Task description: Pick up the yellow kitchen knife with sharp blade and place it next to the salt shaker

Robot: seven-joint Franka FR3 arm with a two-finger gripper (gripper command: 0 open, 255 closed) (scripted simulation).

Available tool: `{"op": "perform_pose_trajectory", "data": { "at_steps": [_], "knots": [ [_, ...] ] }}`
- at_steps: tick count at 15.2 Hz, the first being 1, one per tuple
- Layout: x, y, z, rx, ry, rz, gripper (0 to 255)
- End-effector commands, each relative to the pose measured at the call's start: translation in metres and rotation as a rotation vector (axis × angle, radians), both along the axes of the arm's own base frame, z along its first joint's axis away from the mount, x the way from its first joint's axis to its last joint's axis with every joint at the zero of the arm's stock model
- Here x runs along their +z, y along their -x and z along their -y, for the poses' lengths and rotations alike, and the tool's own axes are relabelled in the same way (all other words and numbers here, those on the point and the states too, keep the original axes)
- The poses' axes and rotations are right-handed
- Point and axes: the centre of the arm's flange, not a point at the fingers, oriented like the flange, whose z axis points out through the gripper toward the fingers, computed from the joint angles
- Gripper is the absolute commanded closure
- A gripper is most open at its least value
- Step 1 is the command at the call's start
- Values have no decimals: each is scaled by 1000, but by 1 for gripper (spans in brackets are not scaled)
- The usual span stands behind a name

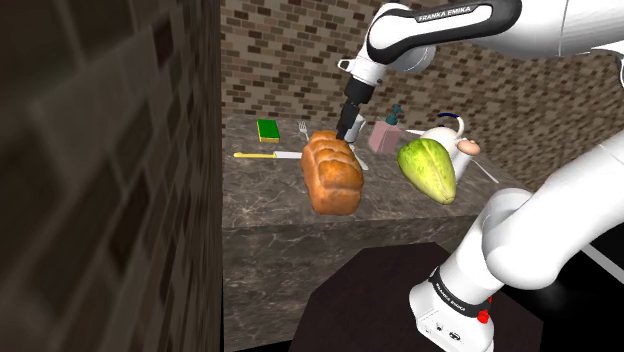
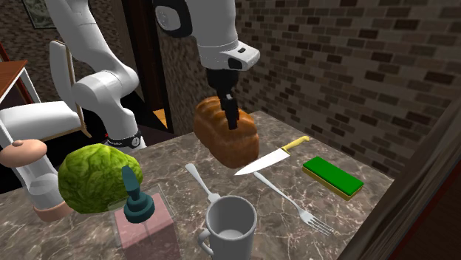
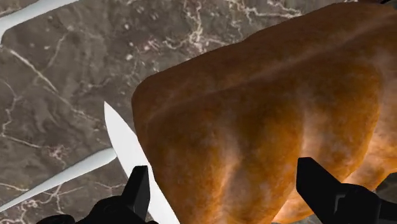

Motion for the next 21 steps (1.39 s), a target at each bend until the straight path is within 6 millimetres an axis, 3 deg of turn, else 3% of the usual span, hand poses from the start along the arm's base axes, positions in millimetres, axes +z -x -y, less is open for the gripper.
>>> {"op": "perform_pose_trajectory", "data": {
  "at_steps": [1, 5, 6, 7, 18, 21],
  "knots": [
    [-37, -41, -13, 40, 16, 83, 0],
    [-64, -80, -29, 165, -28, 120, 0],
    [23, -45, -36, 161, -116, 134, 0],
    [23, -45, -36, 161, -116, 134, 0],
    [-93, -130, -63, 344, -92, 173, 0],
    [-109, -137, -69, 355, -91, 176, 0]
  ]
}}
